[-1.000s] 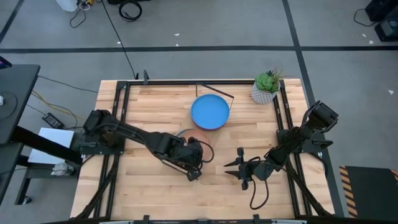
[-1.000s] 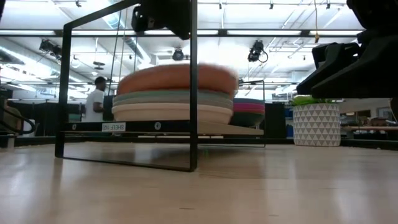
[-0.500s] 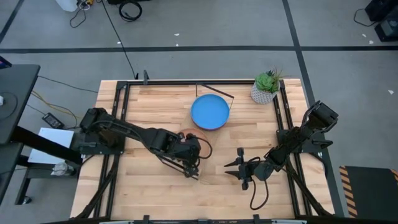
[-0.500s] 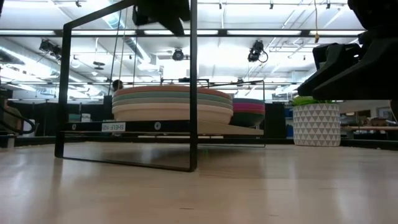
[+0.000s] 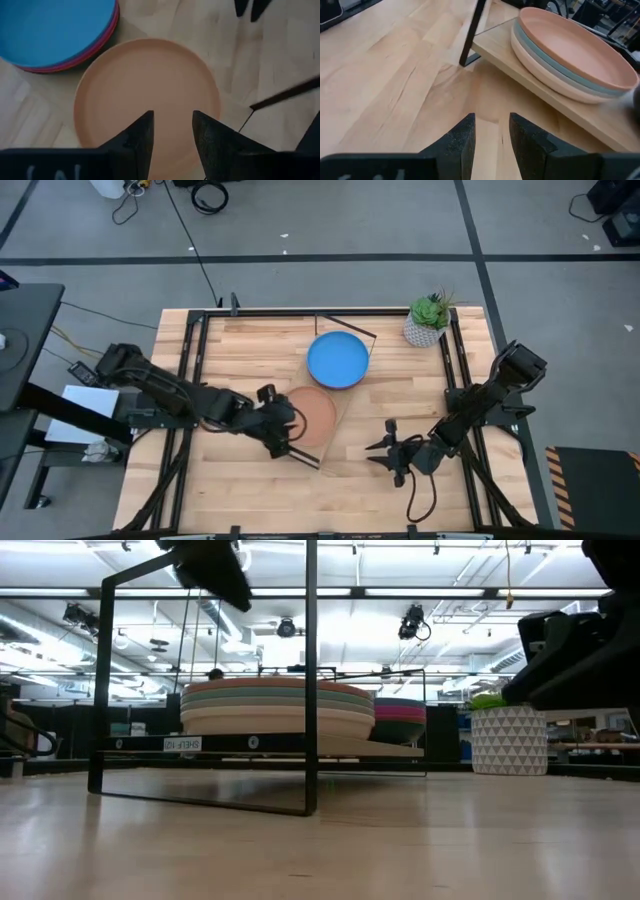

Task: Place and stack plates onto a shelf
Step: Return to Home Position

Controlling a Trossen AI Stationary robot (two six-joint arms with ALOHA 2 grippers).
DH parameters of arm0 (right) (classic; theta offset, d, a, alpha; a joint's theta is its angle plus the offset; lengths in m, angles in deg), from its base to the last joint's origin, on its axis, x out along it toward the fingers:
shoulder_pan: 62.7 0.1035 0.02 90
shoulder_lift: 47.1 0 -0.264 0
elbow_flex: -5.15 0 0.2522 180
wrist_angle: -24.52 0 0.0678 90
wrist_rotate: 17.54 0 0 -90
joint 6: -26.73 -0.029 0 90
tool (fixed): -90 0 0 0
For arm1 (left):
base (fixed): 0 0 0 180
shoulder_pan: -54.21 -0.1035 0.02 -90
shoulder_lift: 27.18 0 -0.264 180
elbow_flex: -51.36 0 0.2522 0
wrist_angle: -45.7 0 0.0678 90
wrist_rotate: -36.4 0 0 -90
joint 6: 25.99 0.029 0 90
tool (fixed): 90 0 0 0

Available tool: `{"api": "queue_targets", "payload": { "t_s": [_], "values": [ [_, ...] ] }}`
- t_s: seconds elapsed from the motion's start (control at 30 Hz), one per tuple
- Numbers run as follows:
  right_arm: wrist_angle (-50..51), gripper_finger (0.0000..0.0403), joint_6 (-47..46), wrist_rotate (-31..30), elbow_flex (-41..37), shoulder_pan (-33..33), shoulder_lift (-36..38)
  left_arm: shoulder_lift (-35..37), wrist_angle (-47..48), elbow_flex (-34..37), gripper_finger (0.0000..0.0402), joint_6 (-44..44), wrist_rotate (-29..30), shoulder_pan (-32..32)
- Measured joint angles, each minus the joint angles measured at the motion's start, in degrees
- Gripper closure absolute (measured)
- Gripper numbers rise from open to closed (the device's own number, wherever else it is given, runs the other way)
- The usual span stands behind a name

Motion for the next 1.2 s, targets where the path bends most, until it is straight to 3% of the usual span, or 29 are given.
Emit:
{"api": "queue_targets", "payload": {
  "t_s": [0.2,0.37,0.63,0.87,1.03,1.2],
  "values": [
    [-4.4,0.0287,-3.5,0.0,-4.2,-0.3,4.0,8.6,-17.5,15.6,0.026,9.1,-0.1,-1.2],
    [-11.9,0.03,-1.9,0.3,-9.0,-0.3,7.3,16.7,-30.6,26.7,0.026,17.8,-5.5,-3.8],
    [-16.2,0.0305,-1.0,-1.0,-13.5,-1.8,16.9,29.7,-39.9,37.1,0.026,36.1,-10.4,-7.3],
    [-10.0,0.0305,-1.0,-0.9,-15.9,-4.3,28.5,38.8,-47.6,45.8,0.026,37.8,-20.1,-14.0],
    [-8.1,0.0307,-1.9,-1.2,-18.0,-6.6,38.0,46.8,-48.5,51.4,0.026,37.5,-22.1,-17.7],
    [0.1,0.0321,-7.1,-2.4,-21.0,-8.3,47.7,52.7,-50.8,57.0,0.026,36.1,-21.5,-18.7]
  ]
}}
